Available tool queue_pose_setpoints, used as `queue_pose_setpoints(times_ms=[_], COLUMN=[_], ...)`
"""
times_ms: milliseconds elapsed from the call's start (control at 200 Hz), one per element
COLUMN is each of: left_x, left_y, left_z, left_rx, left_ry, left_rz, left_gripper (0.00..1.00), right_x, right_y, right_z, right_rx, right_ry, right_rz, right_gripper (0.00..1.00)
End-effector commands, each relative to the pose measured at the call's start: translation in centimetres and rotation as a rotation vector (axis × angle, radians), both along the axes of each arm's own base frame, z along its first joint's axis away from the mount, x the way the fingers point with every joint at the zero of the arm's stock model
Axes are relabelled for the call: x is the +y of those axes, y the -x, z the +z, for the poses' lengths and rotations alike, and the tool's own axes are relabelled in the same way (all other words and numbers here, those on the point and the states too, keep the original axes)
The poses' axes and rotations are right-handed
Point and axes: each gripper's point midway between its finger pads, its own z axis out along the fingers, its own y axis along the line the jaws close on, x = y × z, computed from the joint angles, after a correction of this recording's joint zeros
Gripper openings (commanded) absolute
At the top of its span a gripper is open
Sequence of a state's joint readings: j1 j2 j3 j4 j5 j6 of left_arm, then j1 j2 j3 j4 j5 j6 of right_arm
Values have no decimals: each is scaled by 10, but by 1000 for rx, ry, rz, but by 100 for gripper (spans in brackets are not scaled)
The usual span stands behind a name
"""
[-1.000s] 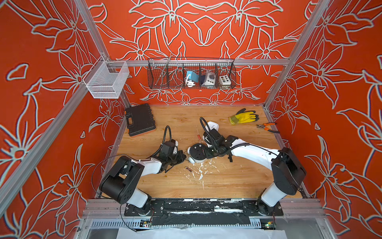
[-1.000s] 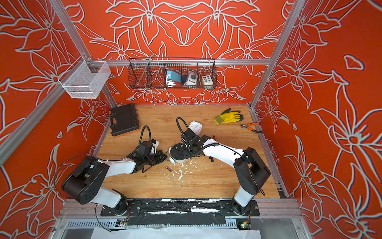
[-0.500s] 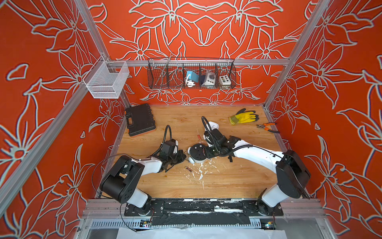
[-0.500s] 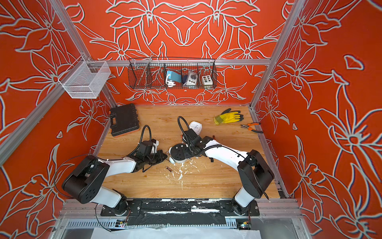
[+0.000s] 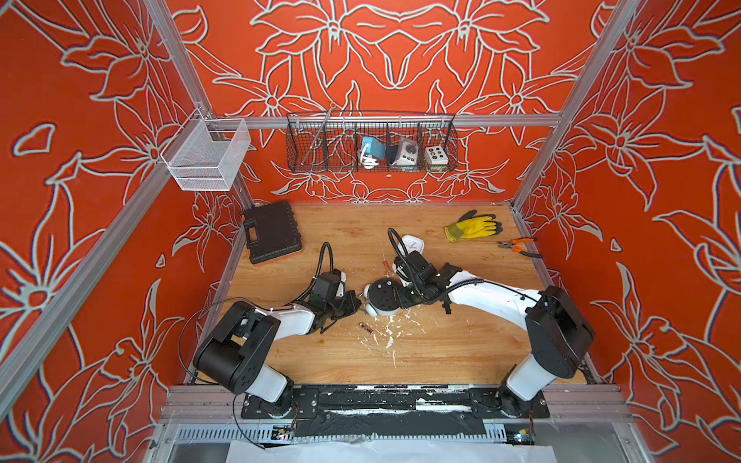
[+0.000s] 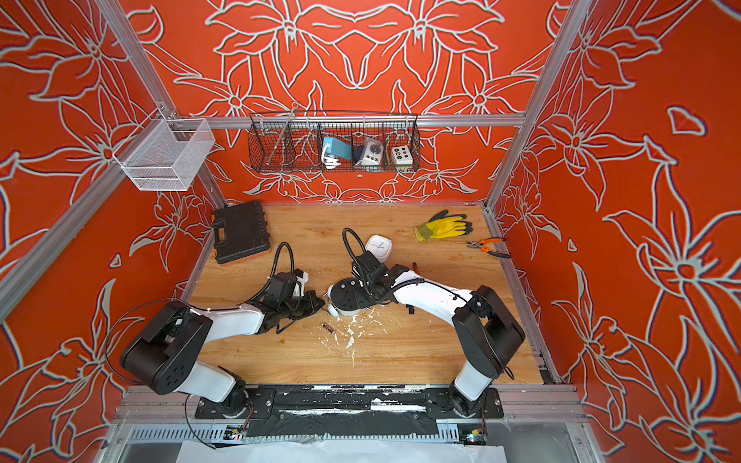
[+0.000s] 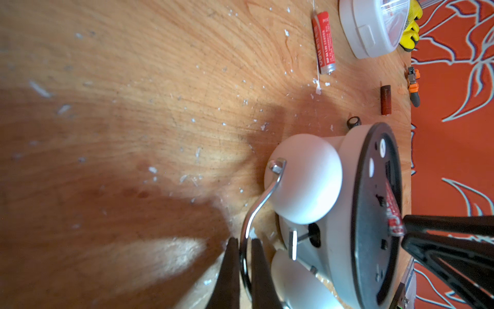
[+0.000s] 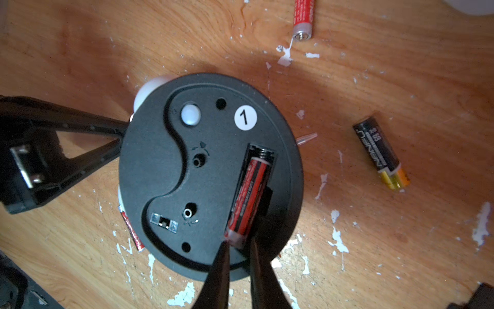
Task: Insert the battery into the alarm
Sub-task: Install the battery in the alarm.
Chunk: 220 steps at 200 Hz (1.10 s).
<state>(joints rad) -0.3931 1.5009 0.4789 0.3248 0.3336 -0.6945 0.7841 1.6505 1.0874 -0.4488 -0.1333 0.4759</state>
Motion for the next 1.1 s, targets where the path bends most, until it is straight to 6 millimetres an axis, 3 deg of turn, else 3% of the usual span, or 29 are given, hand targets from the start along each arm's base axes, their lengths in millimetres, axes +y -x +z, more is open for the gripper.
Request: queue_pose_setpoints(times_ms=[0, 360, 961, 1096], left_x=[3, -1, -8, -6], left_y=[3, 4, 2, 3], left_z=[-6, -5, -6, -5], left_rx=[18, 11, 10, 9], left_ry=[-38, -31, -27, -34], left_rz=[-12, -39, -65, -56], left_gripper=[0, 0, 0, 0], right_x=[1, -5, 11, 9], right_y=[-5, 0, -1, -3], right_z=[-5, -26, -51, -47], right_rx=[-1, 58, 138, 124], right_ry=[25, 100, 93, 112], right_rz=[6, 11, 43, 42], right_gripper=[15, 2, 4, 4])
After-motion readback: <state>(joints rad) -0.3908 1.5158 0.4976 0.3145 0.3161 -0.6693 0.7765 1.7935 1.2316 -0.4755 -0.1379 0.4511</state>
